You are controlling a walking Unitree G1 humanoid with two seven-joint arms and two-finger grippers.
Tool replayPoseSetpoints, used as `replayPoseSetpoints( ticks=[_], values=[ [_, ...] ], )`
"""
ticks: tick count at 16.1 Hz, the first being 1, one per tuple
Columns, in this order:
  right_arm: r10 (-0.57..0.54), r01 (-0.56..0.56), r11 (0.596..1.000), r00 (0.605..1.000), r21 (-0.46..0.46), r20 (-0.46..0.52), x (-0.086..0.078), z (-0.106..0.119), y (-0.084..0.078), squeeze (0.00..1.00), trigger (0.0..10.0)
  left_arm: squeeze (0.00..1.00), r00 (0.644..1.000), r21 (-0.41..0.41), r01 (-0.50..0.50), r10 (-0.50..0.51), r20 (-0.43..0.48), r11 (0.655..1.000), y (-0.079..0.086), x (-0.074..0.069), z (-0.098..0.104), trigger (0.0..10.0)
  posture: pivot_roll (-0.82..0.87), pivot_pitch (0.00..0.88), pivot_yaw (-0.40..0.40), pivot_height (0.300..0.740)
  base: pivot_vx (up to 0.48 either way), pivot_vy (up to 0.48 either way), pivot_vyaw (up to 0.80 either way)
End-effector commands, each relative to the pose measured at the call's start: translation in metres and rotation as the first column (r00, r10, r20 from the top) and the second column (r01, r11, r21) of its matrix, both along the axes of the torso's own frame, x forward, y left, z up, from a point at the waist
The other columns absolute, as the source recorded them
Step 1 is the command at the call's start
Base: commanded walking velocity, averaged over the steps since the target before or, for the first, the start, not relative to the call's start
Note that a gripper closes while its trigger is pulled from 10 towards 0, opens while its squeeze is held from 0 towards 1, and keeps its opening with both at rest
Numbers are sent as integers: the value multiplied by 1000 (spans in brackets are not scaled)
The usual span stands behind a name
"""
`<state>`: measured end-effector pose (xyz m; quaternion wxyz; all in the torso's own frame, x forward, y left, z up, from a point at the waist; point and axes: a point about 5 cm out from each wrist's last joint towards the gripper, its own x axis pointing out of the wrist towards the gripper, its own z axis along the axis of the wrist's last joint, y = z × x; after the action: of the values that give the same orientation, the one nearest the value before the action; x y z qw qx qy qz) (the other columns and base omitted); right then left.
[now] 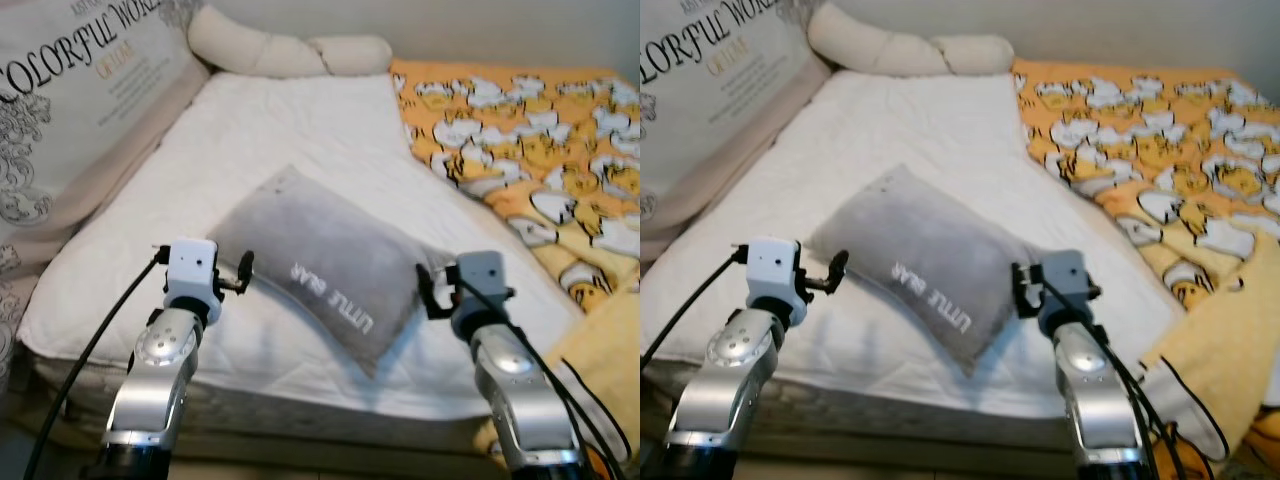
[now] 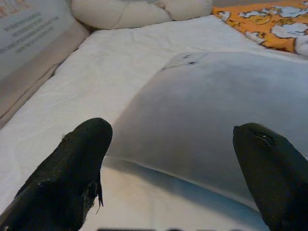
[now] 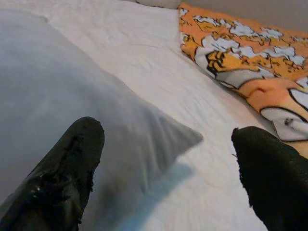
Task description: Clean up the room
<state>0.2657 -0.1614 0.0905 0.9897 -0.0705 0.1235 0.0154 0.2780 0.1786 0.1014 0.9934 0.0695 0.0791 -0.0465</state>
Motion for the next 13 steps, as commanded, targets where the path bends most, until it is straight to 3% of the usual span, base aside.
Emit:
replayPoseSetpoints(
  ticks=[1,6,9,13],
  values=[
    [23,-23,1000,1000,6,12,1,2,8,0,10000,0,1000,17,-16,16,8,1000,7,0,3,10000,-38,0,6,740,292,0,0],
    [22,-22,1000,1000,4,16,1,2,8,0,10000,0,1000,18,-4,4,5,1000,7,-1,4,10000,-35,0,4,740,283,0,0],
    [17,-17,1000,1000,24,9,0,1,10,0,10000,0,1000,23,8,-8,4,1000,6,-2,4,10000,-32,0,1,740,270,0,-600],
    [15,-15,1000,1000,12,11,1,1,9,0,10000,0,1000,24,3,-3,3,1000,7,-3,4,10000,-31,0,5,740,268,0,0]
  ],
)
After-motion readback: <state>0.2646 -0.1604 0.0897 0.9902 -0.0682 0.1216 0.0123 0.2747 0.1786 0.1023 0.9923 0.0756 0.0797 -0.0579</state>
